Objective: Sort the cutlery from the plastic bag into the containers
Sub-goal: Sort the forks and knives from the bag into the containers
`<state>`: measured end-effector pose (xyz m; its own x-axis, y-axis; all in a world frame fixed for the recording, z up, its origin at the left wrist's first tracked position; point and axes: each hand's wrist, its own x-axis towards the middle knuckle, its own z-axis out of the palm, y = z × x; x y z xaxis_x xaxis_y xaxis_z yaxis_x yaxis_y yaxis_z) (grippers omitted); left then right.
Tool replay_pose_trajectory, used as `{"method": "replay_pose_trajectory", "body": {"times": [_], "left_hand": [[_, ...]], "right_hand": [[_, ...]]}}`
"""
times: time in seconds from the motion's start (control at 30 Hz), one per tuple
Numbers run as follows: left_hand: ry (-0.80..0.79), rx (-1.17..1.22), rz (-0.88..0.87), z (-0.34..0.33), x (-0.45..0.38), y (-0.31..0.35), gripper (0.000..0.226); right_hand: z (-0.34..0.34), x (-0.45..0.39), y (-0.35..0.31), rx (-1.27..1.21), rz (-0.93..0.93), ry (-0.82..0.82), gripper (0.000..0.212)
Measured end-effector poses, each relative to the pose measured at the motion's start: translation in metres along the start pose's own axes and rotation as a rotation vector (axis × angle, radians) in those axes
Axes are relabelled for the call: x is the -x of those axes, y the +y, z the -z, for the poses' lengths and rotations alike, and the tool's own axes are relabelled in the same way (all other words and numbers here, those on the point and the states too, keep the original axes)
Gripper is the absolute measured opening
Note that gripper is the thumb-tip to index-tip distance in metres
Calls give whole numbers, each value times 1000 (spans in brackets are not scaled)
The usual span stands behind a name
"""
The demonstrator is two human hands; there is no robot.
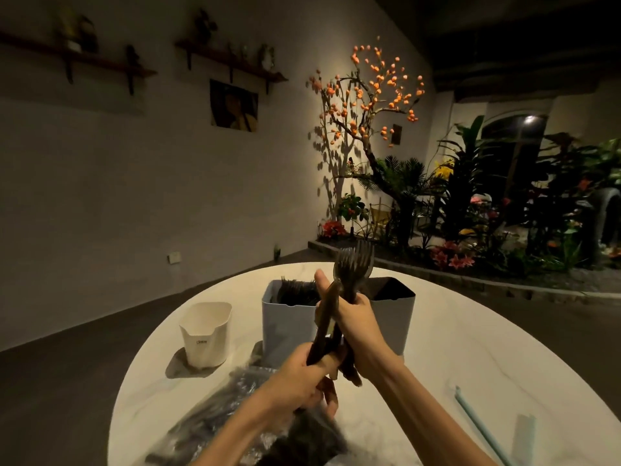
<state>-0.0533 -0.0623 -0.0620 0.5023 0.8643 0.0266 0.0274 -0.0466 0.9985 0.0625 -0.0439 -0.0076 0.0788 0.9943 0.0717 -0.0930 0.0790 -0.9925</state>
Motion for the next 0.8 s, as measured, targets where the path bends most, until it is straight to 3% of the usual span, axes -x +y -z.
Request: {"method": "replay_pose_trajectory", "body": {"times": [0.17,0.23,0.33,0.4,0.53,0.7,0.8], "left_hand": [[-37,224,-7,27,0,4,50],[-60,263,8,36,-3,6,46],[43,182,41,50,-9,9,46],[68,126,9,62,-14,9,47],[43,39,11,85,-24,13,43],[70,22,-67,106,-40,23,42],[74,-45,-63,120,-48,24,42]], "right_hand": [[-17,-10,-7,51,51,-53,37],[-28,-17,-9,112,55,-73,51],[-41,-30,-13,134,51,-116,65],[-42,-47,-22,0,28,-133,62],[-48,-78,-42,-263,9,-199,38],[-63,-107,-60,-366,101,-250,68],[-64,-121,-68,-419,113,-284,53]]}}
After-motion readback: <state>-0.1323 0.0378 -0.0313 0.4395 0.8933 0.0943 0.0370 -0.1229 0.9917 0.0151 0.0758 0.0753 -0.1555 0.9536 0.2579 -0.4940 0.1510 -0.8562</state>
